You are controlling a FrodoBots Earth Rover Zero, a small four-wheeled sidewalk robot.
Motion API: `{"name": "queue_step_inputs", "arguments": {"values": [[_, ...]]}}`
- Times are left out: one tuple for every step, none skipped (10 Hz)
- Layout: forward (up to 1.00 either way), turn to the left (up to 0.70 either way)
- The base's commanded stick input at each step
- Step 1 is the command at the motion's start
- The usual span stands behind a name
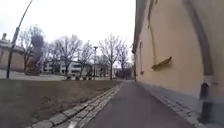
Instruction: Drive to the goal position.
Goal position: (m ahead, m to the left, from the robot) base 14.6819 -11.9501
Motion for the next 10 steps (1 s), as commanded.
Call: {"name": "queue_step_inputs", "arguments": {"values": [[1.0,0.0],[1.0,0.0],[1.0,0.0],[1.0,0.0],[1.0,0.0],[1.0,0.0],[1.0,0.0],[1.0,0.0],[1.0,0.0],[1.0,0.0]]}}
